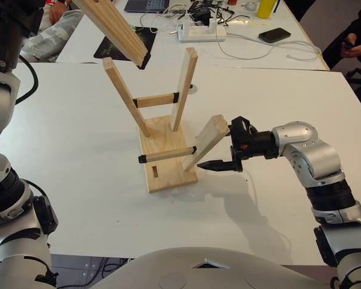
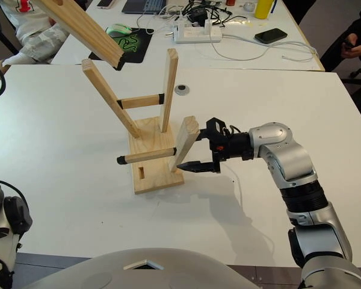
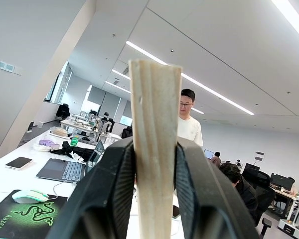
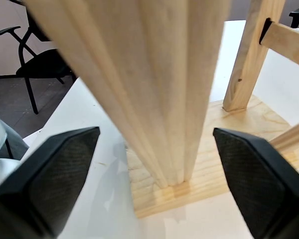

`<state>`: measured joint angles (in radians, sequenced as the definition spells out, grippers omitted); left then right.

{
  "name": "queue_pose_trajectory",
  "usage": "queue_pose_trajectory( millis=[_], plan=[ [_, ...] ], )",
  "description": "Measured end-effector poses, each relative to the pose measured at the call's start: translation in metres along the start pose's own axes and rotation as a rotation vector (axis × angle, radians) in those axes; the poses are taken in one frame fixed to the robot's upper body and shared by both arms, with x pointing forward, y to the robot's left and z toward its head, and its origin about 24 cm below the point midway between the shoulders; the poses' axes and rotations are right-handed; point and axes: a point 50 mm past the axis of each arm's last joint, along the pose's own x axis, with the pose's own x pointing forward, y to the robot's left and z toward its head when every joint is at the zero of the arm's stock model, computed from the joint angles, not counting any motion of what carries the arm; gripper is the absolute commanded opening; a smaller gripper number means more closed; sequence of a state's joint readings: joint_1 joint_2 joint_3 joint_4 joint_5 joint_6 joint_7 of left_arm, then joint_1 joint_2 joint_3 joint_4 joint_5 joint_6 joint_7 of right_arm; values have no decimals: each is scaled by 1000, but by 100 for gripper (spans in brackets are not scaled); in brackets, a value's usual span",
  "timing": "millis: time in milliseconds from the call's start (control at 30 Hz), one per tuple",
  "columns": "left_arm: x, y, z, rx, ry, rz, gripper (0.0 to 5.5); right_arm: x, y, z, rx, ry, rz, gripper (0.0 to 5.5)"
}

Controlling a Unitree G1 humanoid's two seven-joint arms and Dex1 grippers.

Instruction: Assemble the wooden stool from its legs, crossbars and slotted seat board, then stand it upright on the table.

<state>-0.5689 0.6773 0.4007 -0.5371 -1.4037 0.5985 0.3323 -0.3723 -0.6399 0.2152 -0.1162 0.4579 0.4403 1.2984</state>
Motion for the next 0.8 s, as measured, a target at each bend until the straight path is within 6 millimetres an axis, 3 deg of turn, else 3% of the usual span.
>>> queue_pose_trajectory(
  millis=[400,600,800],
  plan=[
    [-1,-3,1,7,-8,-8,107,8,-9,-4,-22,33,-1,222],
    [-2,-3,1,5,-13,-5,107,13,-13,-3,-31,25,-16,218],
    [-2,-2,2,4,-18,0,107,19,-32,-3,-75,32,-160,217]
  ],
)
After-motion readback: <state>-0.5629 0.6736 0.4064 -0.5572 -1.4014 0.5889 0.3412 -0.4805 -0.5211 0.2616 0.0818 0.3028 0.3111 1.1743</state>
